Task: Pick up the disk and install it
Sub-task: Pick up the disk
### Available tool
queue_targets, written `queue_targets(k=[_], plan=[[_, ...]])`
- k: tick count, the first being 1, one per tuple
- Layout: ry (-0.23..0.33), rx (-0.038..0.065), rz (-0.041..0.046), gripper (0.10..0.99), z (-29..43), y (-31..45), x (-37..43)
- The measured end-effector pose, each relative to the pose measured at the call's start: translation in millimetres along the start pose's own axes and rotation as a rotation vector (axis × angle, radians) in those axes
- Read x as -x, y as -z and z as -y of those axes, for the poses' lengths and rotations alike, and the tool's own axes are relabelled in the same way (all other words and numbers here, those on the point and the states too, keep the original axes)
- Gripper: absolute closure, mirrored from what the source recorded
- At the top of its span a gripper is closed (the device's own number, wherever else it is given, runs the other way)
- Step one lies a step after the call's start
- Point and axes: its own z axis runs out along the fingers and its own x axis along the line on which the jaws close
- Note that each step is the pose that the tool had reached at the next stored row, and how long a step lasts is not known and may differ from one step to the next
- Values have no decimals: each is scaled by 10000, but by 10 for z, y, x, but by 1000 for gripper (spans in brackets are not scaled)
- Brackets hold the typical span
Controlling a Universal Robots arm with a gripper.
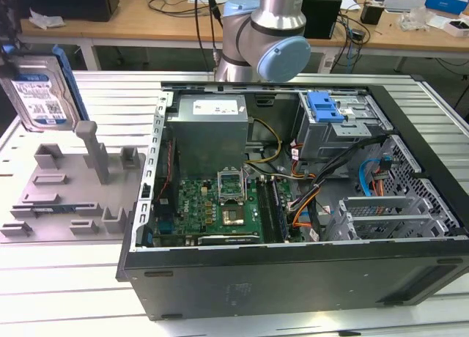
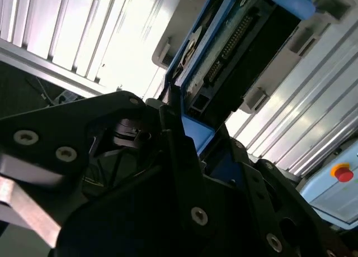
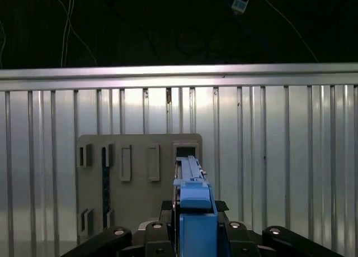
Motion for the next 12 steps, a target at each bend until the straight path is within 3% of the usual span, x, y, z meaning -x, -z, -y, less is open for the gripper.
queue_targets(k=[1,3,6,10,12], plan=[[0,-1,3,722,5,95,-2],[0,0,5,722,10,186,-4],[1,0,10,722,28,452,-11],[0,0,18,722,45,646,-15],[0,0,27,722,60,798,-19]])
